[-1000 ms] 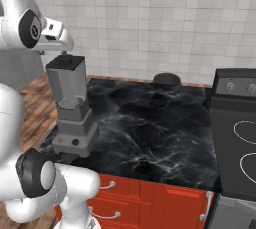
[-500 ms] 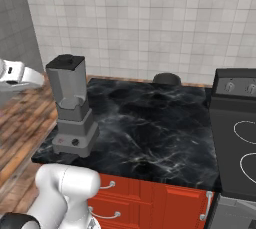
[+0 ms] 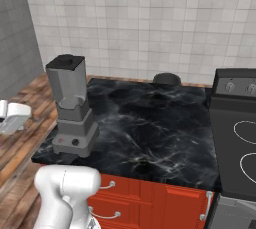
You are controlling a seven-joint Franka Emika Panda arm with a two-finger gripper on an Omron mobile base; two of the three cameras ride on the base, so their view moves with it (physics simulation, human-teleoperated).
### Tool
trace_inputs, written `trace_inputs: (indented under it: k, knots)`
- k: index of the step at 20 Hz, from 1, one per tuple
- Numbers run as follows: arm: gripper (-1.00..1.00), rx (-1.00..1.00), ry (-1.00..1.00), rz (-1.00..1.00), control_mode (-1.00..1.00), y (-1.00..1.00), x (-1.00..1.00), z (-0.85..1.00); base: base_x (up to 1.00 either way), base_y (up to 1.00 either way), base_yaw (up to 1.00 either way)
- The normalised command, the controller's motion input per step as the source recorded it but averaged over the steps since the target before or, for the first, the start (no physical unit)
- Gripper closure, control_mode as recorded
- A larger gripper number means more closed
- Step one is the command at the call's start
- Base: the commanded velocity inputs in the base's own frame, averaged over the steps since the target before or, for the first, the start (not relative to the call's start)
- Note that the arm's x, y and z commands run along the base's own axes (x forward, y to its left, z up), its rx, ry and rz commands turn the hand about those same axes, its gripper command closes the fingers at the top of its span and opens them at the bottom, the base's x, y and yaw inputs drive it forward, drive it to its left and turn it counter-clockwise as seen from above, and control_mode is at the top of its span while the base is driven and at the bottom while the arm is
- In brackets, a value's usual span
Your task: Open the blender lid, put the tangerine in the blender, close the lid, and start the blender.
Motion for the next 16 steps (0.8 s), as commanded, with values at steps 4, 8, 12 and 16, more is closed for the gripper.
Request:
trace_inputs:
  k: [4, 8, 12, 16]
  knots:
    - [-1.0, -0.15, 0.22, -0.06, -1.0, 0.0, 0.26, -0.39, 0.0, 0.0, 0.0]
    - [-1.0, 0.0, 0.08, -0.11, -1.0, 0.0, 0.31, -0.19, 0.0, 0.0, 0.0]
    - [-1.0, 0.0, 0.02, -0.09, -1.0, 0.0, 0.26, -0.19, 0.0, 0.0, 0.0]
    - [-1.0, 0.0, -0.01, -0.03, -1.0, 0.0, 0.18, -0.24, 0.0, 0.0, 0.0]
